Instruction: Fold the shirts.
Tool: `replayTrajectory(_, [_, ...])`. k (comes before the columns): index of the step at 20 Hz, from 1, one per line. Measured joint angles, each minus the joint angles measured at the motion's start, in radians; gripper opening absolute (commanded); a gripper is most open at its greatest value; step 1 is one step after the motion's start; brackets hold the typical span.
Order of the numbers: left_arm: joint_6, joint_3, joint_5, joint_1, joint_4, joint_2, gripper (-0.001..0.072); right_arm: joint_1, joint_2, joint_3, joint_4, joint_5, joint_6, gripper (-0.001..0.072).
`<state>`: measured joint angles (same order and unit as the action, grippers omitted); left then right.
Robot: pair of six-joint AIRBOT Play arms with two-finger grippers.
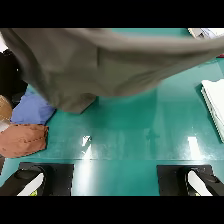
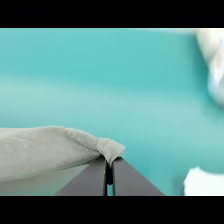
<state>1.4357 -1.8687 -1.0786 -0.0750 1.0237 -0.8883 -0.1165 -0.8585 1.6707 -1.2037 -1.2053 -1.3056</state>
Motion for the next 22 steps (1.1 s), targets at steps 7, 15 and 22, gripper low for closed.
replayTrajectory(7, [0.079, -0.353, -0.015, 0.000, 0.005, 0.008, 0.0027, 0.003, 0.026, 0.359, -0.080, -0.043, -0.013, 0.0013])
replayTrajectory(15, [0.101, -0.012, -0.109, 0.000, 0.039, -0.067, 0.0029, 0.004, -0.215, 0.288, -0.122, -0.226, -0.020, 0.0013])
replayTrajectory(22, [0.062, 0.247, -0.117, 0.000, 0.053, -0.452, 0.0029, 0.027, -0.604, 0.105, -0.127, -0.253, -0.007, 0.0013])
